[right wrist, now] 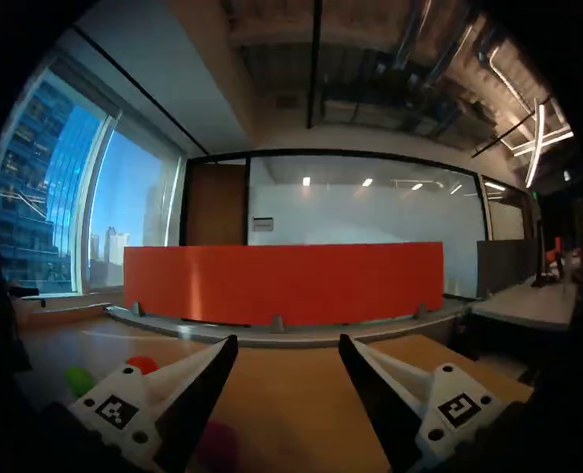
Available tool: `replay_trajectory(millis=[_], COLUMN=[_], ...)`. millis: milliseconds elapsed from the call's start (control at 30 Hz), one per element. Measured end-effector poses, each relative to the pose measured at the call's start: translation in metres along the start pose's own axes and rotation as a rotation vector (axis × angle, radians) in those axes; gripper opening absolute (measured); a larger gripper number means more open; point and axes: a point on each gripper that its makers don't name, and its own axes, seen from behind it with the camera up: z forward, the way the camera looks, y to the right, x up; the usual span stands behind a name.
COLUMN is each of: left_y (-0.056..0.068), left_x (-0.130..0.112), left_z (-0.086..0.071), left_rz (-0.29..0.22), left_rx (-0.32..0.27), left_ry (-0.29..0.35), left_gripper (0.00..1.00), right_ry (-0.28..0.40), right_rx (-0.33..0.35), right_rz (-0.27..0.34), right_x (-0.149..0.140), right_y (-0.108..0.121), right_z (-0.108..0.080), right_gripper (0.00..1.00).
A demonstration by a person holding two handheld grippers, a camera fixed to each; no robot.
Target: Pour water
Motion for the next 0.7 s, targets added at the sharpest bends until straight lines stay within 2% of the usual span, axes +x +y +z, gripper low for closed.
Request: replay_trajectory(millis=[300, 700], left_y=[-0.001, 0.003], left_x=[-0.025, -0.050], left_z=[-0.003, -0.002], left_rz=[-0.048, -0.065], left_rx=[0.037, 0.051], left_ry=[-0.014, -0.033], left_gripper=[0.97, 0.97], right_ry=[-0.014, -0.062], right_rx=[-0.075, -0.118], right_rz=[0.003, -0.015], right_x=[-0.026, -0.060], right_y=[0.021, 0.034], right_z=[-0.008, -0.018], right_gripper=[0.99, 0.99])
